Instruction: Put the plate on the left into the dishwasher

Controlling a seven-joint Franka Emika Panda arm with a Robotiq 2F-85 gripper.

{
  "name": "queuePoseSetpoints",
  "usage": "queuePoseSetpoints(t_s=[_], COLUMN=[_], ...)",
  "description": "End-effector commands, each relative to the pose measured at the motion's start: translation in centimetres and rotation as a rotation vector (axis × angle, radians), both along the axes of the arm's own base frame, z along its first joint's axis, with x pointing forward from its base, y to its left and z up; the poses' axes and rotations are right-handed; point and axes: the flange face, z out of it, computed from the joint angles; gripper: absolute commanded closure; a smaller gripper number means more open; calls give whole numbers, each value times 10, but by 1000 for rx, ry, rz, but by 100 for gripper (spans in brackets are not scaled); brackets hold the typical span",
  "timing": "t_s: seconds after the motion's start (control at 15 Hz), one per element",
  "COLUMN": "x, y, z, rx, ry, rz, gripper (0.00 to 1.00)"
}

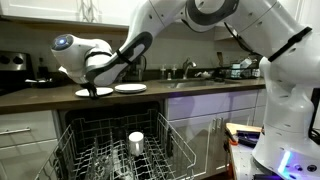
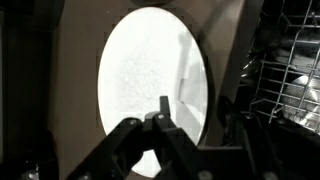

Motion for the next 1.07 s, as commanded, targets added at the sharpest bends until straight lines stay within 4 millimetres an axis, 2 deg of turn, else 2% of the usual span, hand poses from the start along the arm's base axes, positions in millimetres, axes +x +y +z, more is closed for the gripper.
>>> queuePoseSetpoints(t_s=[0.0, 0.07, 0.2, 0.33, 0.47, 0.73, 1.0], x=[4, 3, 3, 3, 3, 2, 1], y=[-1, 1, 2, 2, 2, 6, 9], z=[-2, -4, -5, -5, -4, -3, 3], rx=[-36, -32, -35, -35, -34, -33, -26], ry=[-27, -26, -28, -26, -27, -25, -43], rz=[-7, -7, -5, -5, -4, -1, -6], gripper=[59, 66, 64, 66, 85, 96, 92])
